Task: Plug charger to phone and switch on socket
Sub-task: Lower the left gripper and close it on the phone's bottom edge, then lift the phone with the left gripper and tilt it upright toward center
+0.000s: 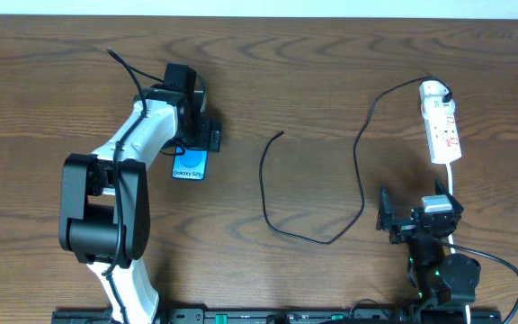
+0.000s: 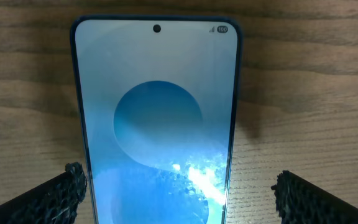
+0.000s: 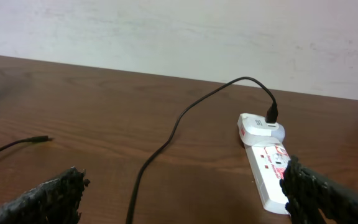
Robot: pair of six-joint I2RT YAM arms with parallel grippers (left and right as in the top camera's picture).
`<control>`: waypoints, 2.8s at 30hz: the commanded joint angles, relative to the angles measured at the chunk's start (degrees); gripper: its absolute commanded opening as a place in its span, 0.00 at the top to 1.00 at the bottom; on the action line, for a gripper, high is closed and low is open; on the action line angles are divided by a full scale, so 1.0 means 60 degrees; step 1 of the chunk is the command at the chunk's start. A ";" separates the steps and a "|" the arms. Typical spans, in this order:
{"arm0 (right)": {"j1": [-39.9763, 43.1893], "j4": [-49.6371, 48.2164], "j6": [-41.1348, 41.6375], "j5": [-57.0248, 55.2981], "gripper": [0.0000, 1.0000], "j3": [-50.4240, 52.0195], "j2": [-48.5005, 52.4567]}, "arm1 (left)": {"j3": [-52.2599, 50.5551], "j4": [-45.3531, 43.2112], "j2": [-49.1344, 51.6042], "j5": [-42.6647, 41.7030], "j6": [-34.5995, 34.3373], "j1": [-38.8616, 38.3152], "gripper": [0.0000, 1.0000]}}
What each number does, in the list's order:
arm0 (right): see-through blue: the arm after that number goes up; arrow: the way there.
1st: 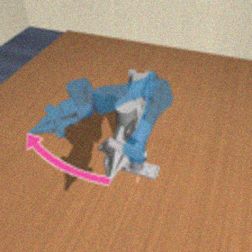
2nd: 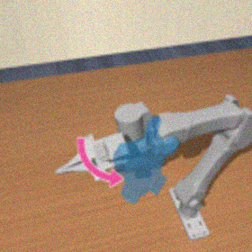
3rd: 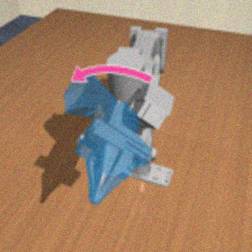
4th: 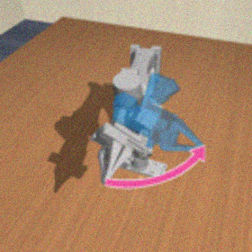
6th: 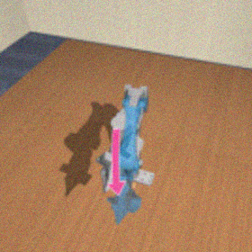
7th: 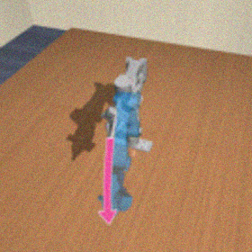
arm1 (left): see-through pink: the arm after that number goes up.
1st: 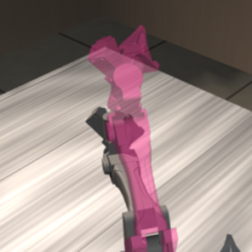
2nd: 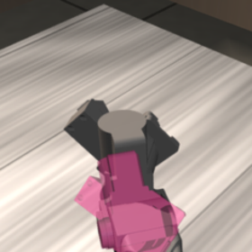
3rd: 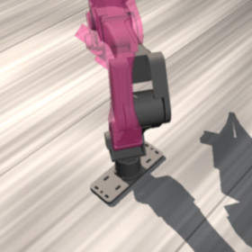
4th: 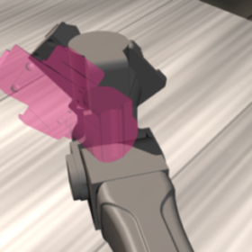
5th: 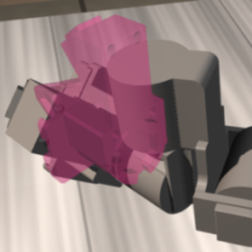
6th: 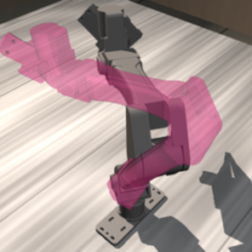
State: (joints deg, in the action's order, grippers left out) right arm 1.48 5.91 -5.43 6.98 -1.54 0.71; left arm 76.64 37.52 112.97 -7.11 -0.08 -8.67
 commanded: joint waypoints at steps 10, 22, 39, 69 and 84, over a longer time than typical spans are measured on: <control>-0.0095 -0.0015 0.0113 -0.0036 0.01 0.0044 -0.0055 | 0.0113 -0.0062 0.0306 0.0306 0.0688 0.0036 0.02; -0.0095 -0.0015 0.0113 -0.0036 0.01 0.0044 -0.0055 | 0.0113 -0.0084 0.0535 0.0299 0.0266 0.0036 0.01; -0.0095 -0.0015 0.0109 -0.0036 0.01 0.0044 -0.0055 | 0.0066 0.0058 0.0769 0.0299 -0.0251 0.0036 0.00; -0.0095 -0.0015 0.0113 -0.0036 0.01 0.0044 -0.0055 | 0.0069 0.0787 0.1268 0.0299 -0.0255 0.0036 0.23; -0.0095 -0.0015 0.0113 -0.0036 0.01 0.0044 -0.0055 | 0.0160 0.1162 0.1260 0.0299 -0.0295 0.0036 0.23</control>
State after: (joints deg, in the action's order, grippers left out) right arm 1.48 5.91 -5.43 6.98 -1.54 0.71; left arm 78.61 42.83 117.23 -3.92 -1.48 -8.69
